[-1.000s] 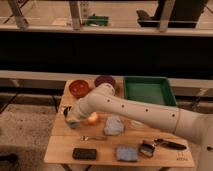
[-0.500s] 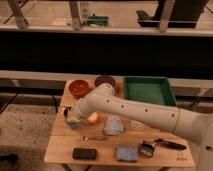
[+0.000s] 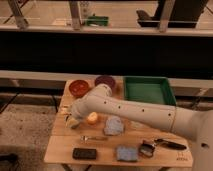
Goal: Stack cups on top of each other
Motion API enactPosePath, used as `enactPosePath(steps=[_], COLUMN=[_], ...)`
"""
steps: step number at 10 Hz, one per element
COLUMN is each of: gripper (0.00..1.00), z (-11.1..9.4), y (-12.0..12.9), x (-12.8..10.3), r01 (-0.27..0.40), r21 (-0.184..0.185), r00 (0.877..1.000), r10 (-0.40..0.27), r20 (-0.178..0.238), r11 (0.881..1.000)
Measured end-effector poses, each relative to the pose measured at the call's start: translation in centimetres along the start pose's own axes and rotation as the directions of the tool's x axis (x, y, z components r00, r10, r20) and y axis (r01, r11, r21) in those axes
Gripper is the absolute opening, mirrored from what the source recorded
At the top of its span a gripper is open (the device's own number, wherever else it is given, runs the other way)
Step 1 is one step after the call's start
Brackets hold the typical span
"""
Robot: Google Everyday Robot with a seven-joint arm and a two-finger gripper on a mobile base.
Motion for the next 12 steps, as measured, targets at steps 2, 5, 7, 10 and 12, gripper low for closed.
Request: enactPosePath(steps=[2, 5, 7, 10, 12], gripper=[0.80, 0.80, 0.80, 0.80, 0.80], z=[0.3, -0.2, -1.5, -1.9, -3.3], y=[-0.3, -0.5, -0.1, 1.2, 1.3], x=[-0.2, -0.4, 0.2, 0.9, 1.7], r01=[0.001, 0.001, -0.007, -0.028, -0.037], r21=[0.019, 0.045, 0.062, 0.061, 0.081], r00=[1.000, 1.000, 1.000, 0.999, 0.999], r10=[-0.001, 0.000, 0.009, 0.030, 0.039], r20=[-0.004, -0.018, -0.027, -0.030, -0.031], r11=[1.000, 0.999, 0.998, 0.998, 0.996])
